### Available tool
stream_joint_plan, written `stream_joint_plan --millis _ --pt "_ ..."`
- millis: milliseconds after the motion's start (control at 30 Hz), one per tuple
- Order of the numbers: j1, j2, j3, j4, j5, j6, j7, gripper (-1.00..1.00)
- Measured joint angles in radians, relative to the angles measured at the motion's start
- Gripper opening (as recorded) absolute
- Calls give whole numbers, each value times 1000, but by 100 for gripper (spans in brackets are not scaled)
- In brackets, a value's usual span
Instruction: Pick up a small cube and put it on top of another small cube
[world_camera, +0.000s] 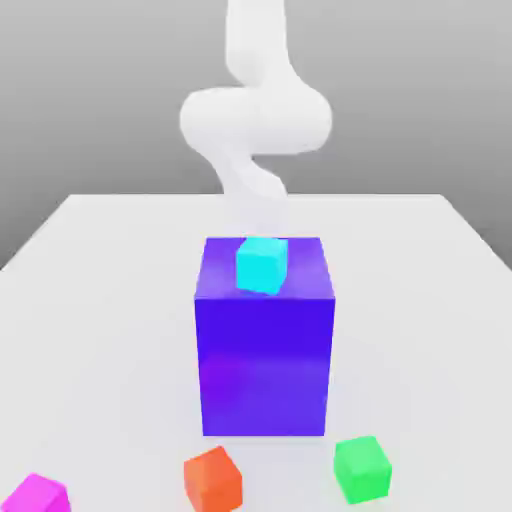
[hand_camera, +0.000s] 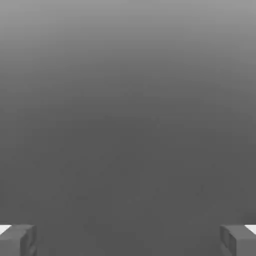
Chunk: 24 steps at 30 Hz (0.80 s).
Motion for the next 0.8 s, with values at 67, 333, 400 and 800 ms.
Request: stream_joint_plan --millis 67,333,400,800 --pt "0 77 -25 8 10 18 -12 0" --pt "-9 367 -118 38 65 85 -70 0" --pt "-14 440 -140 45 82 102 -88 0" --pt "-102 876 -208 91 185 201 -189 0"
